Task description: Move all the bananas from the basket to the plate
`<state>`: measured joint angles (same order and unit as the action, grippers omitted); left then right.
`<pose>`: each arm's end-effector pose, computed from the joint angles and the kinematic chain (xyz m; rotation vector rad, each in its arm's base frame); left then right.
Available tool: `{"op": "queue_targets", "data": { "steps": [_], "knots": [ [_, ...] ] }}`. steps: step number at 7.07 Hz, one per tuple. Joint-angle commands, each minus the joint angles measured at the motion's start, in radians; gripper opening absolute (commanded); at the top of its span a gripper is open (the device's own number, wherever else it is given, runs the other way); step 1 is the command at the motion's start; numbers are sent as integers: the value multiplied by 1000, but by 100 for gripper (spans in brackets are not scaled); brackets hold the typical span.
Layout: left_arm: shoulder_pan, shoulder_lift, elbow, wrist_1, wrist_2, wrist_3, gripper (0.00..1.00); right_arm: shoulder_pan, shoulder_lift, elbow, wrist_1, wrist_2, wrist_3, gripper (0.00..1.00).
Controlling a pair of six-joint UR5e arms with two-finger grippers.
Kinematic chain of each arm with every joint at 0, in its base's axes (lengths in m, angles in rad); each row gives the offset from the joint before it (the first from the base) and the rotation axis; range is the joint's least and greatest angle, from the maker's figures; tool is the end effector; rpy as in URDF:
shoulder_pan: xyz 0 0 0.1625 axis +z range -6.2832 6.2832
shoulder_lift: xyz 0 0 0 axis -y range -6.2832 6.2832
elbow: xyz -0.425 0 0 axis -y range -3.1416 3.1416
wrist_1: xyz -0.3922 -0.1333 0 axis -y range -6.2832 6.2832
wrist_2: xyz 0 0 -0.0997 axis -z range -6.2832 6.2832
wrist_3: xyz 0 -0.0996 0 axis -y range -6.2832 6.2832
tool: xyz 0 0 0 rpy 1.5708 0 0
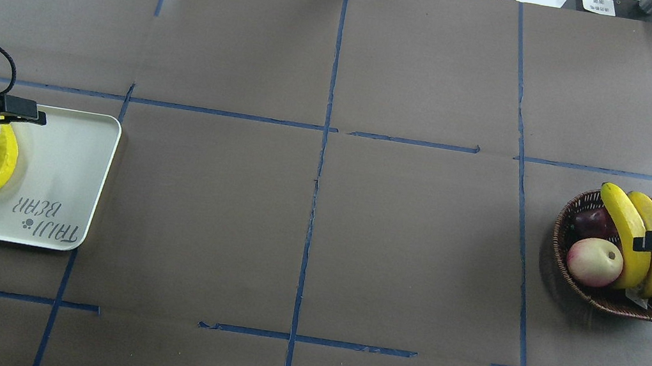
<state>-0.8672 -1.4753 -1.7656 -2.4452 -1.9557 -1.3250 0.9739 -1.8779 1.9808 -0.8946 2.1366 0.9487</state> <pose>0.2388 -0.4297 0.5161 0.2083 1.0082 -0.3787 -0.1541 -0.3689 0.5171 0.1676 -0.9117 0.1060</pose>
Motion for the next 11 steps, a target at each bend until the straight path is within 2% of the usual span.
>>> {"op": "queue_targets", "data": {
  "steps": [1,3,5,6,7,9,10,11],
  "knots": [
    [1,-14,-3,0,-2,-20,100,3,-32,-19,-6,-16,-105,100],
    [5,-19,-3,0,-2,-65,100,-24,-23,-63,-12,-58,-136,100],
    [5,-20,3,0,-2,-63,100,-30,-20,-77,-12,-60,-145,97],
    [5,-26,6,0,-2,-63,100,-29,-21,-77,-12,-60,-146,81],
    [5,-30,11,0,-2,-63,100,-29,-17,-85,-12,-60,-153,70],
    [7,-31,14,0,-2,-63,100,-20,-15,-88,-10,-60,-176,59],
    [5,-31,14,0,-2,-63,100,-15,-15,-88,-10,-60,-177,40],
    [5,-31,14,0,-2,-65,100,-6,-17,-86,-10,-61,-179,13]
  ]
}}
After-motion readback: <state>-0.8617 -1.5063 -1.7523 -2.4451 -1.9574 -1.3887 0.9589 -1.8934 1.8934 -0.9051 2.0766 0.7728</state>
